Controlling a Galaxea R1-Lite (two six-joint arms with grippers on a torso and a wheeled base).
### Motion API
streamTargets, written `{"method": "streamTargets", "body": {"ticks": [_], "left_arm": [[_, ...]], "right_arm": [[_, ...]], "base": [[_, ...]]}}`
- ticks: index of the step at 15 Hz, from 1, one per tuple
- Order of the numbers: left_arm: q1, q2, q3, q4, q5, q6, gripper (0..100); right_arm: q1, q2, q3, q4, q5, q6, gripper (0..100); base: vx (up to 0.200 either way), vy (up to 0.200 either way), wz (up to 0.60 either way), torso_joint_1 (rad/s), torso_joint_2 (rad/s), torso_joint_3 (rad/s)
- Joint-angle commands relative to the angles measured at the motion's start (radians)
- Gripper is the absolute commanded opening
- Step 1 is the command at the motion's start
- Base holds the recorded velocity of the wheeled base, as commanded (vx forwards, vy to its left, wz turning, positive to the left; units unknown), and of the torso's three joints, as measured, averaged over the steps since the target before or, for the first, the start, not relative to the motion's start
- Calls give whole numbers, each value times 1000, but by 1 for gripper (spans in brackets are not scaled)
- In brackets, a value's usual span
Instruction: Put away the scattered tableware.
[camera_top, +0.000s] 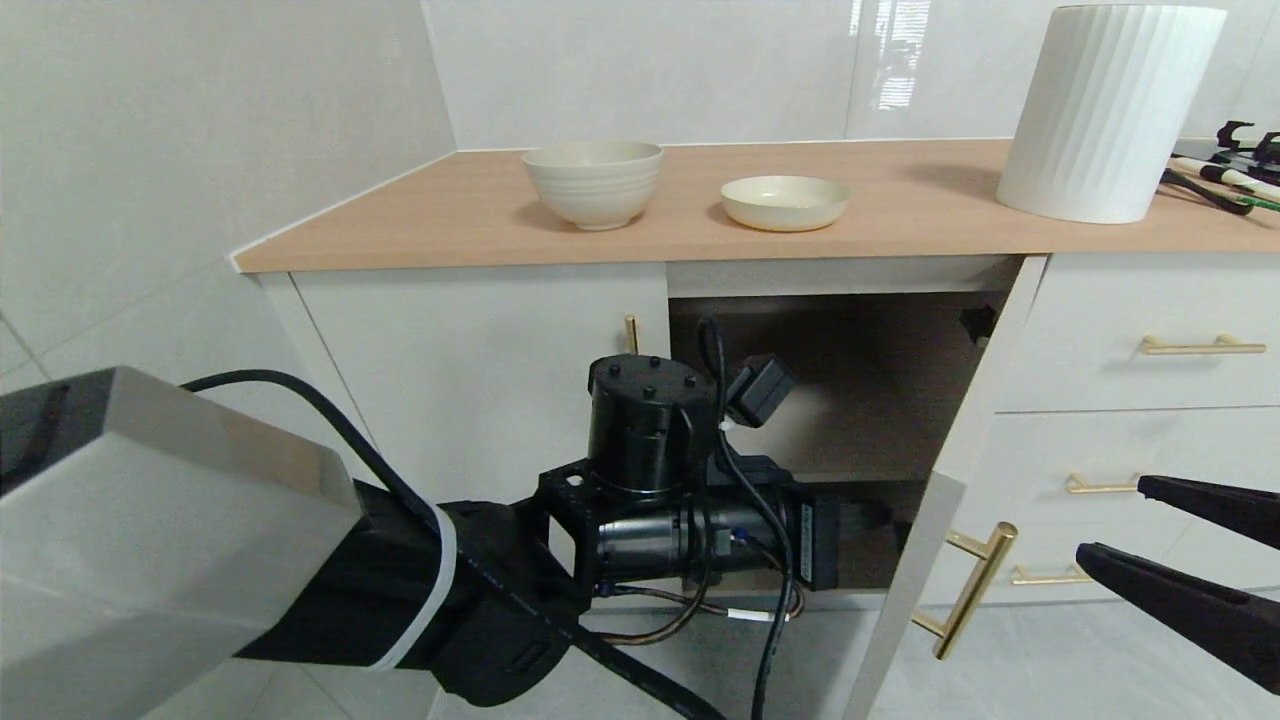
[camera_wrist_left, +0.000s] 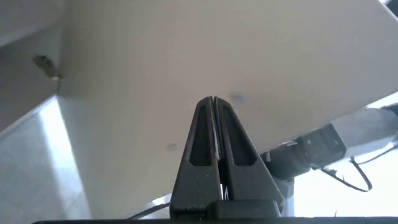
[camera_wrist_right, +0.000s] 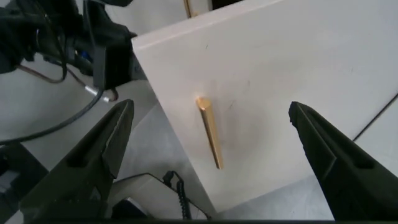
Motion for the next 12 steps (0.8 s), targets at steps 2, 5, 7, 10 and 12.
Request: {"method": "streamTargets", "body": {"ticks": [2, 5, 7, 10, 12], "left_arm": [[0, 22, -17, 1, 9, 0, 0], [-14, 23, -31, 4, 10, 0, 0], [-71, 43, -69, 5, 32, 0, 0], [-221, 53, -141, 13, 36, 1, 0], [-261, 53, -163, 31, 38, 1, 0]], "right_arm": [[0, -8, -9, -1, 1, 0, 100], [0, -46, -48, -2, -2, 6, 100], [0, -85, -85, -2, -2, 41, 100], [-1, -121, -144, -8, -1, 112, 100], [-1, -131, -149, -7, 1, 115, 100]], "base": [[0, 0, 0, 0, 0, 0], [0, 0, 0, 0, 0, 0], [0, 0, 0, 0, 0, 0], [0, 0, 0, 0, 0, 0], [0, 0, 0, 0, 0, 0]]}}
